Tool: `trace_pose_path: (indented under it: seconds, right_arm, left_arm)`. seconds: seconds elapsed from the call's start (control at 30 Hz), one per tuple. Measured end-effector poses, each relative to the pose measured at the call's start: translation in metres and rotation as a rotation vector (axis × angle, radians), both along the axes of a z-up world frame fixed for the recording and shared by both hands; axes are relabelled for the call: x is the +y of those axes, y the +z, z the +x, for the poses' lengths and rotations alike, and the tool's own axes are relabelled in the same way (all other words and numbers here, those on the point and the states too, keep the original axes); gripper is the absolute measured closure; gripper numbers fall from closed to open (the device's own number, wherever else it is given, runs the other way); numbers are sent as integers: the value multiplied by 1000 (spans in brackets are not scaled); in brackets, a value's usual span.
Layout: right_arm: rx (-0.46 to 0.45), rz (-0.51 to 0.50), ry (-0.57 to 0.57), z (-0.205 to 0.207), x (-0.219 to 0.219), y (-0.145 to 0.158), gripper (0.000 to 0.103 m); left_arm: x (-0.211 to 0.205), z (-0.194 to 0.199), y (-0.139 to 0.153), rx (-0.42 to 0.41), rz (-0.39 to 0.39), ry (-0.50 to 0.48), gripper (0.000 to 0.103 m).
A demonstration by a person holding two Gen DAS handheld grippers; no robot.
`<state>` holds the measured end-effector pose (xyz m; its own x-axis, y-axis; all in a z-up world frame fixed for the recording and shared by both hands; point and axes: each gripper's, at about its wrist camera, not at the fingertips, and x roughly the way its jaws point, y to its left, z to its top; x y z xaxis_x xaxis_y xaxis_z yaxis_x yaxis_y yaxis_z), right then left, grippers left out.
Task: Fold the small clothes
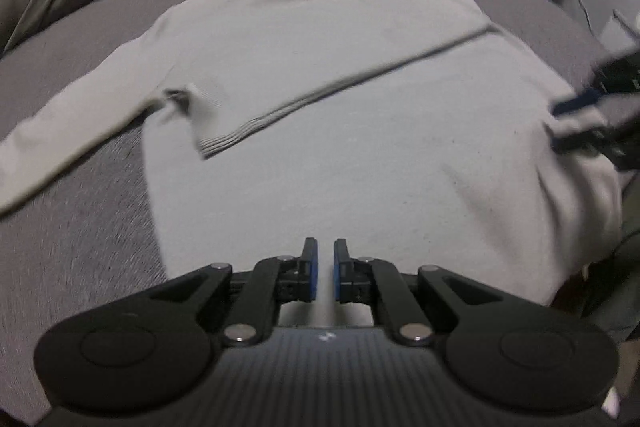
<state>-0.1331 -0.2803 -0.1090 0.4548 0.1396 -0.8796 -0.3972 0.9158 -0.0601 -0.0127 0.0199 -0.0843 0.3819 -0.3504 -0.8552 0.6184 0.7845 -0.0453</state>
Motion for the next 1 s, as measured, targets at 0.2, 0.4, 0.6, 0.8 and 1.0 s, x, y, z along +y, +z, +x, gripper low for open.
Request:
trace_pose_path:
  seconds: [0.2,0.4,0.6,0.8,1.0]
  right_arm:
    - [145,12,54,9,29,-28,60]
    - [88,-18,174,4,45,-10,51]
    - [-106,51,-19,37,29,28,16]
    - [-167,81,-165,59,0,31,9]
    - [-111,110,-176,67,-8,10,11]
  left_arm:
    - [2,14,2,-33,-36,54,96]
    - [48,59,16,-124,-35,256,43]
    - [117,120,8,-128,-54,571,33]
    - [180,160,-32,-58,-100,905,30]
    - [198,199,-49,-97,-190,943,30]
